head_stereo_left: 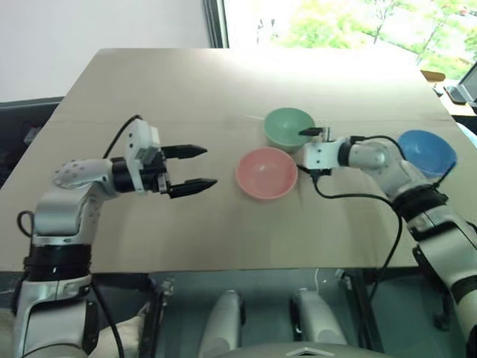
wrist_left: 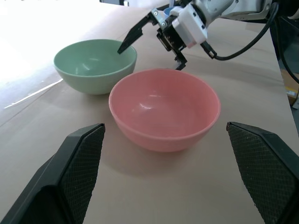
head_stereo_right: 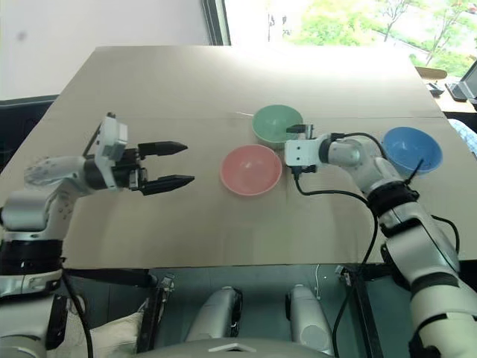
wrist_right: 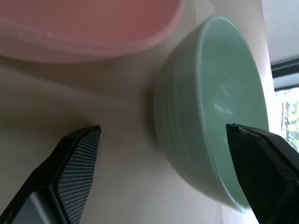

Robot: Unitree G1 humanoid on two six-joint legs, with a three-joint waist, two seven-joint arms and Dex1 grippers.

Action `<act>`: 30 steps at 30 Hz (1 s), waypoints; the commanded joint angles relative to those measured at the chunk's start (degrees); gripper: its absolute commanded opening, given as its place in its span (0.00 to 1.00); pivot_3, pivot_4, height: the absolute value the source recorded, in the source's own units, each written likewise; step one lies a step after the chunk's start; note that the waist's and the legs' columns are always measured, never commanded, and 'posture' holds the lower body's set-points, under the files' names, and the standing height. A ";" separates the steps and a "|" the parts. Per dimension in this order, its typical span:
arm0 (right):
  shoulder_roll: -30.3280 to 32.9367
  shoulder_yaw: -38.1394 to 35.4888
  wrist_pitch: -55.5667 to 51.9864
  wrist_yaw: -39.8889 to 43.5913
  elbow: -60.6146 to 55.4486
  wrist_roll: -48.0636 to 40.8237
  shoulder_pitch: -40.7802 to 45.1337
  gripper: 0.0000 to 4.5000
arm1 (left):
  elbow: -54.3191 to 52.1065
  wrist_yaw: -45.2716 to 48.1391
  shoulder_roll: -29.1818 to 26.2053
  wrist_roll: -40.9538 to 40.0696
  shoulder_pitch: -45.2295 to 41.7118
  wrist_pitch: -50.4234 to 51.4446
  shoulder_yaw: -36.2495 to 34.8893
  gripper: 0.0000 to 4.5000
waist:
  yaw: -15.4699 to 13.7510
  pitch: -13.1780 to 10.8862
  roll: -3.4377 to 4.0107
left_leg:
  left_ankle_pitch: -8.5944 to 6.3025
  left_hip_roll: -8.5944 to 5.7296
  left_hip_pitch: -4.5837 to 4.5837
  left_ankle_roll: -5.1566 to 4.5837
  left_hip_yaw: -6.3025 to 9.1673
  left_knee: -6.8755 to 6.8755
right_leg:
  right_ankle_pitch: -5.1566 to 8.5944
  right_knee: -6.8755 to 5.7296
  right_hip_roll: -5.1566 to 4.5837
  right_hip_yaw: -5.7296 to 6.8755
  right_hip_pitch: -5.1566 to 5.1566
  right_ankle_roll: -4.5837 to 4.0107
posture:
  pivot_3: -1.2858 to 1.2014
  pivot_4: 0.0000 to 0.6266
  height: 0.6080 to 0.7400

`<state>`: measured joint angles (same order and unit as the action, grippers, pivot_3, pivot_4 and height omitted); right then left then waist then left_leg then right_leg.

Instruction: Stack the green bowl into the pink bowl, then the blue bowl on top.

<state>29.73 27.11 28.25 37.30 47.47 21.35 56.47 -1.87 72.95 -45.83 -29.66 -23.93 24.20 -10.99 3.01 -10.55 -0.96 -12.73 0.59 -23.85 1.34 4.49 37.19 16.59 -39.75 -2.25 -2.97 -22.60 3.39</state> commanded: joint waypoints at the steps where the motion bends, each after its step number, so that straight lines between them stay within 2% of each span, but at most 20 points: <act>1: -2.86 1.40 6.10 -1.54 8.48 3.13 5.99 0.83 | -5.67 -2.74 -1.22 -2.47 3.89 1.17 -4.09 1.00 | 0.19 0.00 0.00 | 0.00 0.00 0.03 0.00 -0.03 0.00 | 0.00 -0.02 0.01 -0.04 0.00 0.00 | 0.52 0.24 1.00; 4: -3.84 1.36 8.58 -2.94 12.37 4.34 8.36 0.56 | -8.54 -4.84 -0.98 -3.75 5.93 2.27 -5.10 1.00 | 0.86 -0.01 0.02 | 0.00 0.04 0.07 0.00 -0.05 -0.03 | 0.00 -0.06 0.04 -0.08 -0.04 -0.01 | 0.52 0.24 1.00; 5: -3.86 1.31 9.35 -3.07 13.32 4.67 8.71 0.52 | -9.22 -5.32 -1.00 -3.97 6.30 2.37 -5.02 1.00 | 0.89 -0.01 0.02 | 0.00 0.04 0.07 0.00 -0.03 -0.06 | 0.00 -0.08 0.06 -0.06 -0.05 -0.01 | 0.52 0.24 1.00; 6: -3.87 1.25 10.05 -3.24 14.15 5.04 9.03 0.41 | -9.87 -5.73 -1.03 -4.05 6.65 2.23 -4.90 1.00 | 0.83 -0.01 0.02 | 0.00 0.06 0.06 0.00 -0.02 -0.06 | 0.00 -0.08 0.07 -0.06 -0.05 -0.01 | 0.52 0.24 1.00; 8: -3.81 1.06 11.13 -2.80 15.19 5.26 9.42 0.24 | -10.91 -6.66 -0.76 -4.67 6.85 2.43 -4.78 1.00 | 0.82 -0.01 0.02 | 0.00 0.05 0.06 0.00 -0.03 -0.06 | 0.00 -0.07 0.07 -0.06 -0.05 -0.01 | 0.52 0.24 1.00; 9: -3.70 1.04 11.56 -2.87 15.50 5.53 9.59 0.12 | -11.23 -7.08 -0.66 -4.91 6.82 2.48 -4.65 1.00 | 0.82 -0.01 0.02 | 0.00 0.04 0.06 0.00 -0.04 -0.05 | -0.01 -0.07 0.06 -0.07 -0.04 -0.01 | 0.52 0.24 1.00; 10: -3.48 0.98 11.84 -3.04 15.61 5.78 9.73 0.09 | -11.32 -7.46 -0.52 -4.99 6.64 2.49 -4.40 1.00 | 0.83 -0.01 0.02 | 0.00 0.03 0.06 0.00 -0.05 -0.05 | -0.01 -0.06 0.05 -0.08 -0.04 -0.01 | 0.52 0.24 1.00; 11: -3.09 0.74 12.06 -3.33 15.33 5.88 9.84 0.00 | -11.00 -7.70 -0.28 -4.95 6.32 2.27 -3.95 1.00 | 0.87 -0.01 0.02 | 0.00 0.03 0.06 0.00 -0.05 -0.05 | -0.01 -0.06 0.04 -0.08 -0.04 -0.01 | 0.52 0.24 1.00; 15: -0.83 -1.03 13.18 -2.89 12.33 4.76 9.52 0.00 | -9.44 -8.26 0.97 -4.26 5.14 1.06 -2.09 1.00 | 0.87 -0.02 0.04 | 0.00 0.03 0.06 0.00 -0.05 -0.06 | -0.01 -0.08 0.05 -0.08 -0.05 -0.01 | 0.52 0.24 1.00; 18: 0.42 -5.84 9.64 7.23 2.28 -5.96 5.94 0.00 | -8.75 -8.38 1.94 -3.75 4.22 0.41 -0.61 1.00 | 0.82 -0.04 0.06 | 0.00 0.03 0.04 0.00 -0.06 -0.05 | -0.01 -0.06 0.04 -0.09 -0.05 -0.01 | 0.52 0.24 1.00; 20: 2.20 -8.71 -1.90 17.11 -16.72 -18.61 -0.53 0.00 | -7.68 -8.22 2.29 -3.28 3.53 -0.27 0.00 1.00 | 0.76 -0.04 0.06 | 0.00 0.04 0.04 0.00 -0.05 -0.06 | -0.01 -0.06 0.04 -0.08 -0.04 -0.01 | 0.52 0.24 1.00; 21: 2.93 -9.44 -6.14 19.66 -23.08 -21.85 -2.67 0.00 | -7.39 -8.23 2.36 -3.19 3.38 -0.44 0.10 1.00 | 0.85 -0.04 0.06 | 0.00 0.06 0.02 -0.01 0.00 -0.05 | -0.01 -0.06 0.05 -0.05 -0.03 -0.01 | 0.52 0.24 1.00; 22: 4.60 -10.05 -13.72 21.71 -34.03 -26.47 -6.06 0.00 | -6.41 -8.06 2.56 -3.17 2.80 -0.76 0.14 1.00 | 0.79 -0.04 0.07 | -0.01 0.07 0.02 -0.01 -0.01 -0.07 | -0.01 -0.07 0.05 -0.06 -0.03 -0.01 | 0.52 0.24 1.00; 25: 7.21 -10.53 -31.18 21.90 -56.59 -32.86 -13.65 0.00 | -3.10 -7.87 3.16 -2.40 1.22 -2.31 0.39 1.00 | 0.37 -0.07 0.12 | -0.01 0.08 0.02 -0.02 0.09 -0.08 | -0.01 -0.07 0.06 -0.03 -0.04 -0.01 | 0.52 0.24 1.00; 27: 7.69 -8.76 -38.54 21.07 -65.56 -33.40 -17.61 0.00 | -0.97 -7.40 3.41 -1.86 0.52 -3.50 0.65 1.00 | 0.17 -0.06 0.11 | -0.01 0.07 0.04 -0.02 0.11 -0.04 | -0.01 -0.09 0.06 -0.02 -0.03 -0.01 | 0.52 0.24 1.00; 29: 7.23 -6.73 -43.37 20.06 -67.92 -31.35 -19.67 0.00 | -0.16 -6.09 3.24 -1.61 0.25 -4.49 1.06 1.00 | 0.08 -0.04 0.09 | -0.01 0.05 0.05 -0.02 0.06 -0.01 | -0.01 -0.10 0.06 -0.01 0.00 -0.01 | 0.52 0.24 1.00; 30: 6.91 -5.93 -44.04 19.54 -67.34 -29.69 -19.90 0.16 | 0.01 -5.55 3.08 -1.67 0.04 -4.69 1.20 1.00 | 0.04 -0.04 0.09 | -0.01 0.05 0.09 -0.02 0.05 0.01 | -0.01 -0.10 0.06 0.00 0.05 -0.01 | 0.52 0.24 1.00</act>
<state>36.74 20.80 -12.52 58.29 -19.02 -10.21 36.62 -1.50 65.99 -42.27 -31.23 -22.74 21.21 -9.70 3.05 -10.59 -0.87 -12.74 0.63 -23.77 1.32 4.52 37.21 16.58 -39.85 -2.19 -2.98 -22.55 3.39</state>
